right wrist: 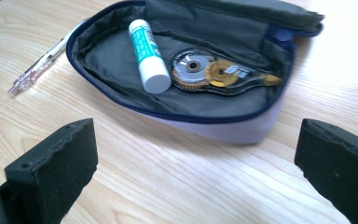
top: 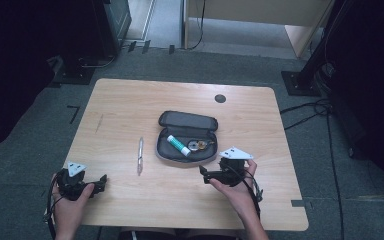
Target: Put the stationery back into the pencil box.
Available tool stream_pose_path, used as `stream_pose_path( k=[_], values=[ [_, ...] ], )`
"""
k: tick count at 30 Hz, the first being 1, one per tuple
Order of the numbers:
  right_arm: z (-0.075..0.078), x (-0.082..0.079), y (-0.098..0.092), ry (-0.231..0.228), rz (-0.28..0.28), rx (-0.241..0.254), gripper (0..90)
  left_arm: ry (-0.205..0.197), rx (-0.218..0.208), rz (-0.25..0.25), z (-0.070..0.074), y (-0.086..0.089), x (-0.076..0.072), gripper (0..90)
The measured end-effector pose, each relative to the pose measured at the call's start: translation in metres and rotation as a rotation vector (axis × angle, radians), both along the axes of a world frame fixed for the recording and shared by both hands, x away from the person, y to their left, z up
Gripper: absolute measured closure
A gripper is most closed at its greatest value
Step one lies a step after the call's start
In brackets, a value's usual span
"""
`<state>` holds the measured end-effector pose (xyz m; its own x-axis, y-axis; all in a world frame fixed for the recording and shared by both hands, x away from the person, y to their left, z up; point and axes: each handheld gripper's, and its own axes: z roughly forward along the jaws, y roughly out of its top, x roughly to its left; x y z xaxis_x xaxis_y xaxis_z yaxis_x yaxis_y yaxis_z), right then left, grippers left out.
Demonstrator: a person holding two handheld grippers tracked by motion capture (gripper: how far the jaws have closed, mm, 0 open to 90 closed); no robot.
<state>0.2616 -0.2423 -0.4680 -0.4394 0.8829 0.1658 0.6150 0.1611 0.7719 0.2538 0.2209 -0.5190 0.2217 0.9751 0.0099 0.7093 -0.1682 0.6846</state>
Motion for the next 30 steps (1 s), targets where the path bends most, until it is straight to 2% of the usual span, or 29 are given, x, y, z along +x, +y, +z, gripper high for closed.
stream_pose_path(
  k=[6,13,25,30],
  values=[
    [0.003,-0.009,-0.024,-0.013,-0.027,0.009,0.0,0.002,0.002,-0.002,0.000,0.000,0.000,0.0],
    [-0.002,-0.018,-0.052,-0.012,-0.058,0.017,0.0,0.002,0.002,-0.002,0.000,0.000,0.000,0.0],
    [-0.013,-0.035,-0.099,-0.016,-0.134,-0.022,0.0,0.004,-0.001,-0.002,0.000,0.001,-0.001,0.0],
    [-0.020,-0.041,-0.113,-0.009,-0.167,-0.043,0.0,0.007,0.002,0.030,0.002,0.001,-0.001,0.0]
  ],
)
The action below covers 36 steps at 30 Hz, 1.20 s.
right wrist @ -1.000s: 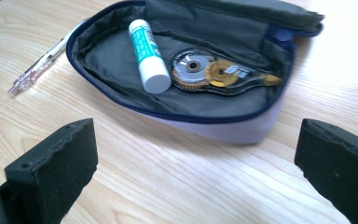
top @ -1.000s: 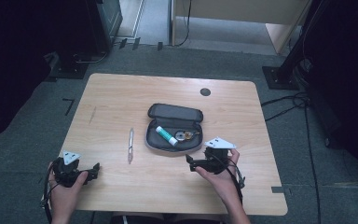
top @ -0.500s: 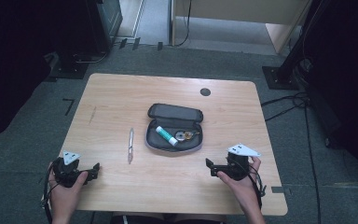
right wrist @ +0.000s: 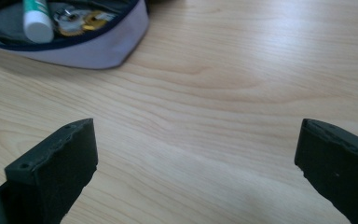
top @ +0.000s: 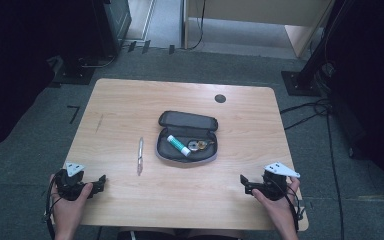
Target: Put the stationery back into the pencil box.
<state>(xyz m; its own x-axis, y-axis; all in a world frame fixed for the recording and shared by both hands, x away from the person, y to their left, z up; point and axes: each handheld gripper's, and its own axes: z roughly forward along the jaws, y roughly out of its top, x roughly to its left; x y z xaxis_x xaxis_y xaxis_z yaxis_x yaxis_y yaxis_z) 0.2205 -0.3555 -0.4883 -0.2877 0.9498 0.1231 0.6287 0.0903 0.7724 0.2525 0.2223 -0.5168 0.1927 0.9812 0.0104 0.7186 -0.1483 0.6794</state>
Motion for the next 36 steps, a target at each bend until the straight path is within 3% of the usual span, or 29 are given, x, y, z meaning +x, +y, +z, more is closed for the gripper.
stream_pose_path(
  k=[10,14,18,27,36],
  values=[
    [-0.016,-0.010,-0.021,0.017,-0.044,-0.029,0.0,-0.017,-0.016,-0.024,0.014,-0.012,0.007,0.0],
    [-0.021,-0.014,-0.027,0.026,-0.061,-0.062,0.0,-0.026,-0.032,-0.024,0.018,-0.017,0.011,0.0],
    [-0.025,-0.018,-0.034,0.030,-0.070,-0.057,0.0,-0.031,-0.061,-0.020,0.024,-0.022,0.018,0.0],
    [-0.033,-0.022,-0.041,0.044,-0.087,-0.098,0.0,-0.026,-0.072,-0.078,0.032,-0.046,0.031,0.0],
    [-0.037,-0.024,-0.046,0.062,-0.095,-0.100,0.0,-0.011,-0.077,-0.116,0.031,-0.064,0.046,0.0]
  ],
)
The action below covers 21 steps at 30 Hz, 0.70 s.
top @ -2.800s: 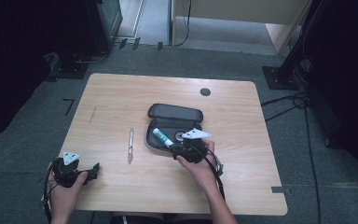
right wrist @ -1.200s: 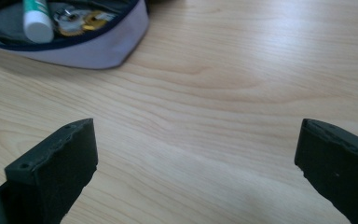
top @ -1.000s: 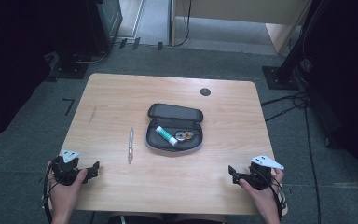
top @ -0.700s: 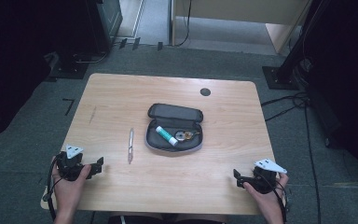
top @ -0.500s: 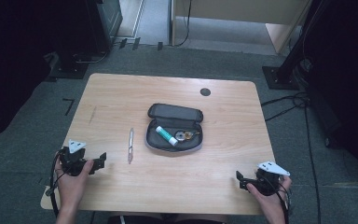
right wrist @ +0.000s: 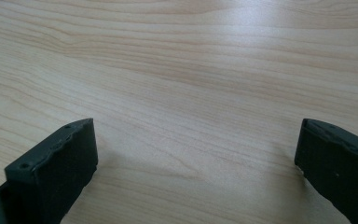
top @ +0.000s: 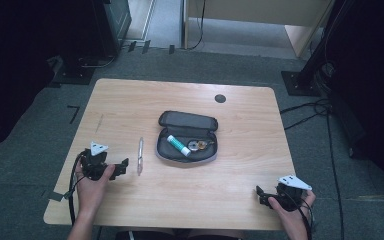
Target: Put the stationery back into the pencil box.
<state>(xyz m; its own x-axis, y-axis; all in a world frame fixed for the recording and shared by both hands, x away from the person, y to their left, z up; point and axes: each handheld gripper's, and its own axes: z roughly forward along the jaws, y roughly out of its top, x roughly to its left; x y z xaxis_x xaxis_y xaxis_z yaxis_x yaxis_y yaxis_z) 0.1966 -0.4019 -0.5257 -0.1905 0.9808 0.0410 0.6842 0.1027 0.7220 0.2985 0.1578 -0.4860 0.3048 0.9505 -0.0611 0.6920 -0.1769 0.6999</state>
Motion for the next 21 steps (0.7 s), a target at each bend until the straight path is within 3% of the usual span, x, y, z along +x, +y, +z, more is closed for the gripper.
stream_pose_path(
  k=[13,16,18,21],
  values=[
    [-0.001,0.001,0.001,0.016,0.000,-0.015,0.0,0.021,0.000,-0.038,0.002,-0.023,0.022,0.0],
    [-0.001,0.001,0.001,0.016,0.001,-0.016,0.0,0.034,0.022,-0.028,-0.001,-0.029,0.029,0.1],
    [-0.001,0.001,0.001,0.016,0.000,-0.015,0.0,0.035,0.014,-0.008,-0.002,-0.032,0.032,8.2],
    [-0.001,0.001,0.000,0.016,0.002,-0.017,0.0,0.054,-0.020,-0.017,-0.002,-0.035,0.039,14.4]
  ],
)
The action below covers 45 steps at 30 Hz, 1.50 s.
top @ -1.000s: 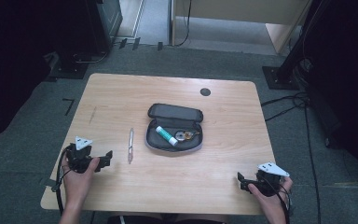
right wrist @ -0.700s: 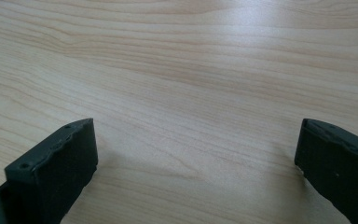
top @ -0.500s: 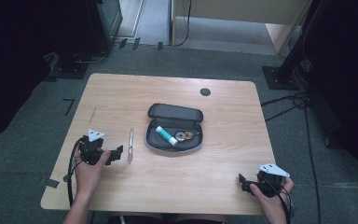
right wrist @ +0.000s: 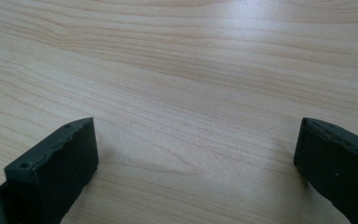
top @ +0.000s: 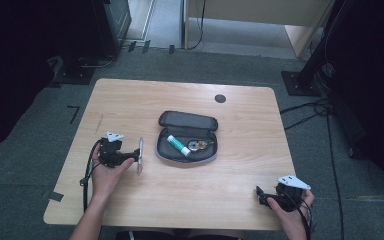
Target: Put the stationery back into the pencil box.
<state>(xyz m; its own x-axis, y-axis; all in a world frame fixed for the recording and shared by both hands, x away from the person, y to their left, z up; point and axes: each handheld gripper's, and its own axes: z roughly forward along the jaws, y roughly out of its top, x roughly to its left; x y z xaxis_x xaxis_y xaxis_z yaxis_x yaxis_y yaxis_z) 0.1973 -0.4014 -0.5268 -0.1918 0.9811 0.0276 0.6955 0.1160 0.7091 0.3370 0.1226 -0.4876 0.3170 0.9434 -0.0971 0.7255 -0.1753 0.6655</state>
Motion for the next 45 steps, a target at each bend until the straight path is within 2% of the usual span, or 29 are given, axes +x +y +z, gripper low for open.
stream_pose_path(
  k=[2,8,16,19,20,21,25,28,30,32,35,37,41,43,45],
  values=[
    [0.000,0.000,0.000,0.000,0.000,0.000,0.0,0.007,-0.014,-0.012,0.000,-0.004,0.004,17.6],
    [0.000,0.000,0.000,-0.002,0.001,-0.003,0.0,0.030,-0.005,-0.028,-0.003,-0.016,0.014,36.6],
    [0.000,0.000,0.000,-0.001,0.000,0.000,0.0,0.050,0.050,-0.013,-0.009,-0.027,0.022,55.1],
    [0.000,0.000,0.000,-0.002,0.000,-0.002,0.0,0.050,0.081,-0.025,-0.012,-0.032,0.022,61.8],
    [0.000,0.000,0.000,-0.001,0.000,0.000,0.0,0.049,0.081,-0.032,-0.012,-0.034,0.021,63.2],
    [0.000,0.000,0.000,-0.001,0.000,0.000,0.0,0.050,0.086,-0.036,-0.011,-0.035,0.021,68.6],
    [0.000,0.000,0.000,-0.001,0.000,0.000,0.0,0.057,0.113,-0.116,-0.010,-0.042,0.018,80.0],
    [0.000,0.000,0.000,-0.001,-0.001,0.000,0.0,0.043,0.118,-0.169,-0.011,-0.043,0.016,81.0],
    [0.000,0.000,0.000,-0.001,-0.001,0.000,0.0,0.035,0.135,-0.177,-0.011,-0.042,0.015,80.9],
    [0.000,0.000,0.000,-0.001,0.000,0.000,0.0,0.038,0.134,-0.180,-0.011,-0.041,0.014,79.7],
    [0.000,0.000,0.000,-0.001,0.000,0.000,0.0,0.047,0.133,-0.174,-0.011,-0.038,0.012,68.1],
    [0.000,0.000,0.000,-0.001,0.000,0.000,0.0,0.049,0.150,-0.172,-0.010,-0.039,0.010,67.3],
    [0.000,0.000,0.000,-0.001,-0.001,0.000,0.0,0.044,0.147,-0.192,-0.010,-0.040,0.008,73.3],
    [0.000,0.000,0.000,-0.003,0.000,-0.002,0.0,0.034,0.164,-0.207,-0.010,-0.041,0.007,79.9],
    [0.000,0.000,0.000,-0.001,0.000,0.000,0.0,0.028,0.183,-0.216,-0.010,-0.043,0.007,80.7]
  ],
)
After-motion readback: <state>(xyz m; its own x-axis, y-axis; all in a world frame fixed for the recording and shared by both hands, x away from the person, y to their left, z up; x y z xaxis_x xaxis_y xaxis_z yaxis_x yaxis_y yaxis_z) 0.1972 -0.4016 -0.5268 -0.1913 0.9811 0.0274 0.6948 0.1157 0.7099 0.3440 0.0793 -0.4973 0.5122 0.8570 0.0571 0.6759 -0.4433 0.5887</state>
